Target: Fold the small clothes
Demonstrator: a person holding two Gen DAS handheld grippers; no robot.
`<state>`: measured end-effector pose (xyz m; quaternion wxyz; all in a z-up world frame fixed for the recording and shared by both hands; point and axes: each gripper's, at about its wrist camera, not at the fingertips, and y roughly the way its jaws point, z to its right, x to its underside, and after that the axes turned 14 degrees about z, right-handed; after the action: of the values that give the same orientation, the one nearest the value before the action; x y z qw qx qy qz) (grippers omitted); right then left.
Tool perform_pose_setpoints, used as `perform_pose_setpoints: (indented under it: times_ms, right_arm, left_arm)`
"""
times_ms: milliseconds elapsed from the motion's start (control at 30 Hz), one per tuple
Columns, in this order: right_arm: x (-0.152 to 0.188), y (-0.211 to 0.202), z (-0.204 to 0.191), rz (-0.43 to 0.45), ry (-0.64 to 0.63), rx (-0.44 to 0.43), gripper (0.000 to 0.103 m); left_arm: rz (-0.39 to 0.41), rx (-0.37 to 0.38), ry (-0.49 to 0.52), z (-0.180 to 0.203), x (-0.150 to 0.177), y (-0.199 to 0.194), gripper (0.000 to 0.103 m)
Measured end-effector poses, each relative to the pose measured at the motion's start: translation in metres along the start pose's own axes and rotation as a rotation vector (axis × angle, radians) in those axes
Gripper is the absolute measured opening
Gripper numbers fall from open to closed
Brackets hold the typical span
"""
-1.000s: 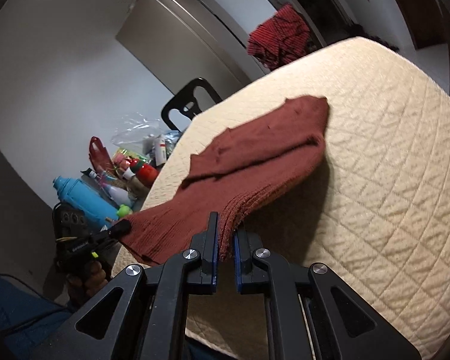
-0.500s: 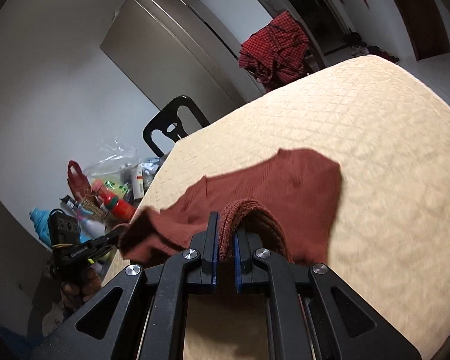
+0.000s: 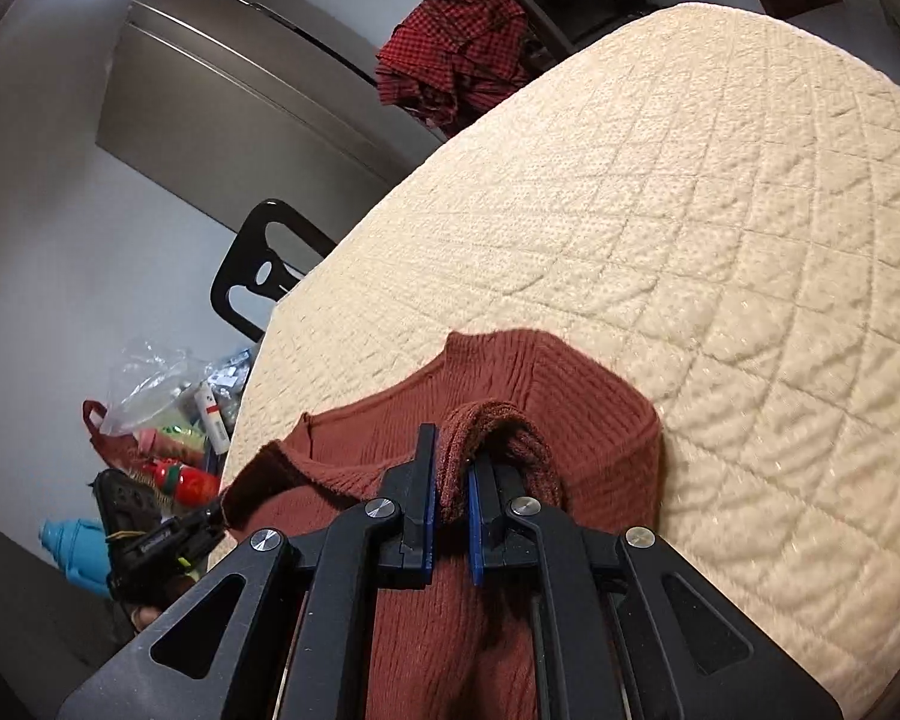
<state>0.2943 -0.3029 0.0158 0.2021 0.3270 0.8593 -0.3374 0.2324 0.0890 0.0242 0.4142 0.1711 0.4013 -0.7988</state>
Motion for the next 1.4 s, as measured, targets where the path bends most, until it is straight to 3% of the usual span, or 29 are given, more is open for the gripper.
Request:
perform_pose_setpoints:
  times_ms: [133, 200, 233, 300, 367, 467, 600, 800, 933, 1033, 1067, 1133, 1400]
  right_arm:
    - [-0.007, 0.013, 0.006, -0.019, 0.024, 0.019, 0.011]
    - [-0.009, 0.017, 0.009, -0.022, 0.046, 0.012, 0.019]
    - [-0.01, 0.016, 0.009, -0.013, 0.05, 0.006, 0.021]
    - [-0.014, 0.013, 0.006, 0.019, 0.04, -0.009, 0.038]
    - [-0.019, 0.009, 0.006, 0.059, 0.051, -0.022, 0.043]
    - [-0.024, 0.003, 0.002, 0.086, 0.031, -0.004, 0.043]
    - [-0.021, -0.006, -0.01, 0.095, -0.063, 0.023, 0.043]
    - [-0.023, 0.015, -0.02, 0.01, -0.21, 0.096, 0.043]
    - [-0.023, 0.037, -0.016, -0.061, -0.283, 0.174, 0.043]
    - [-0.02, 0.042, -0.019, -0.079, -0.354, 0.217, 0.03]
    - [-0.02, 0.042, -0.02, -0.079, -0.368, 0.219, 0.026]
    - [-0.02, 0.04, -0.022, -0.07, -0.384, 0.219, 0.025]
    - [-0.019, 0.047, -0.029, -0.06, -0.44, 0.235, 0.025]
  left_arm:
    - [-0.023, -0.003, -0.043, -0.007, -0.002, 0.013, 0.01]
    - [-0.018, 0.009, -0.068, -0.01, -0.004, 0.012, 0.015]
    - [-0.009, 0.009, -0.079, -0.011, -0.007, 0.011, 0.019]
    - [0.028, 0.013, -0.084, -0.011, -0.012, 0.004, 0.027]
    - [0.088, -0.017, -0.064, -0.009, -0.018, -0.004, 0.042]
    - [0.122, -0.034, -0.033, -0.004, -0.025, -0.015, 0.042]
    - [0.12, -0.054, 0.085, 0.011, -0.019, -0.023, 0.046]
    - [0.004, -0.1, 0.219, 0.021, -0.019, 0.013, 0.05]
    - [-0.071, -0.195, 0.252, 0.014, -0.018, 0.041, 0.05]
    - [-0.065, -0.195, 0.289, 0.019, -0.016, 0.042, 0.049]
    - [-0.063, -0.193, 0.302, 0.021, -0.016, 0.042, 0.043]
    - [-0.064, -0.187, 0.324, 0.023, -0.015, 0.043, 0.036]
    - [-0.052, -0.168, 0.324, 0.024, -0.016, 0.042, 0.034]
